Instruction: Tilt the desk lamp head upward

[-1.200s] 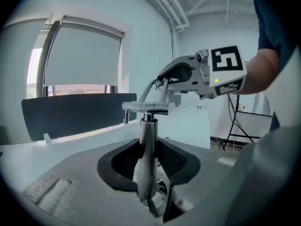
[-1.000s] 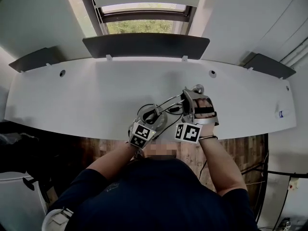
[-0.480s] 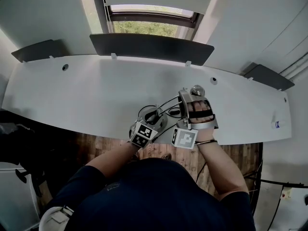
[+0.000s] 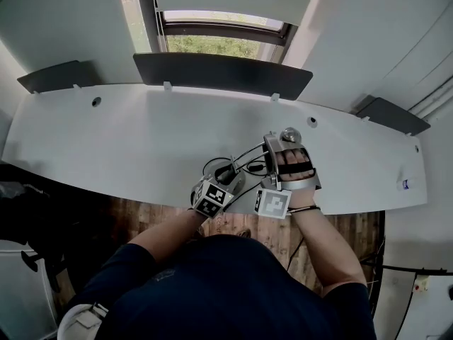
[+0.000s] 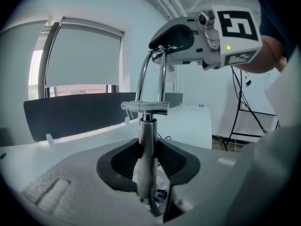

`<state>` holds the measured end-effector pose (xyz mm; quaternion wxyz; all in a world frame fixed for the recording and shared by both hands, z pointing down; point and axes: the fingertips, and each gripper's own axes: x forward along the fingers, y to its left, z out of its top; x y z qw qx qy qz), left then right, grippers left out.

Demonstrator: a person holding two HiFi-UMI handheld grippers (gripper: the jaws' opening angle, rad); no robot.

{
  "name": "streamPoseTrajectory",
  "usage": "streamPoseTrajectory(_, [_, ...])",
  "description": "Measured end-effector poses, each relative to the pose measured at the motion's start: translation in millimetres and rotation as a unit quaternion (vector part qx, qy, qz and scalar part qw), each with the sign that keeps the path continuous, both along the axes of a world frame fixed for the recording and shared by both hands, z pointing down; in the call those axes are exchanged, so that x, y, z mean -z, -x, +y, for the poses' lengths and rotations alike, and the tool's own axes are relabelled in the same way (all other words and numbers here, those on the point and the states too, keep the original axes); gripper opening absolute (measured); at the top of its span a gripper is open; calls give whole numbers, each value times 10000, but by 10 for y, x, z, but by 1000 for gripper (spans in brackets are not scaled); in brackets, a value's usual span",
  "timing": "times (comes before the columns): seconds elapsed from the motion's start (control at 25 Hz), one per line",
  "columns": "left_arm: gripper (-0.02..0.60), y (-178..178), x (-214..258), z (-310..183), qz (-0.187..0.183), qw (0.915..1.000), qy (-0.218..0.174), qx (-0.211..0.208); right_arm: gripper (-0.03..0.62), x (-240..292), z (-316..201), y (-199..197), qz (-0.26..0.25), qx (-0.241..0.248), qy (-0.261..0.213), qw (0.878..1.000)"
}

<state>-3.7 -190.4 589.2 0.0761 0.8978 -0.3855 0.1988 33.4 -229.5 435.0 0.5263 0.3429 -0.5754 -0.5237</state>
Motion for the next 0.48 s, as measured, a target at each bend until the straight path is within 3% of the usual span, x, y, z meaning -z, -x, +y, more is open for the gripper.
streamPoseTrajectory(0.16, [126, 42, -83, 0, -67, 9994, 206, -263, 175, 33, 30, -28, -111, 7, 49, 9999])
streamPoseTrajectory(0.28, [150, 99, -3, 29, -339, 9982, 52, -492, 202, 60, 127, -114, -201, 62, 113, 9997])
streamPoseTrajectory(0.48, [152, 264, 302, 229, -210, 9989, -82, -399, 204, 147, 351, -243, -1007, -52, 389, 9941])
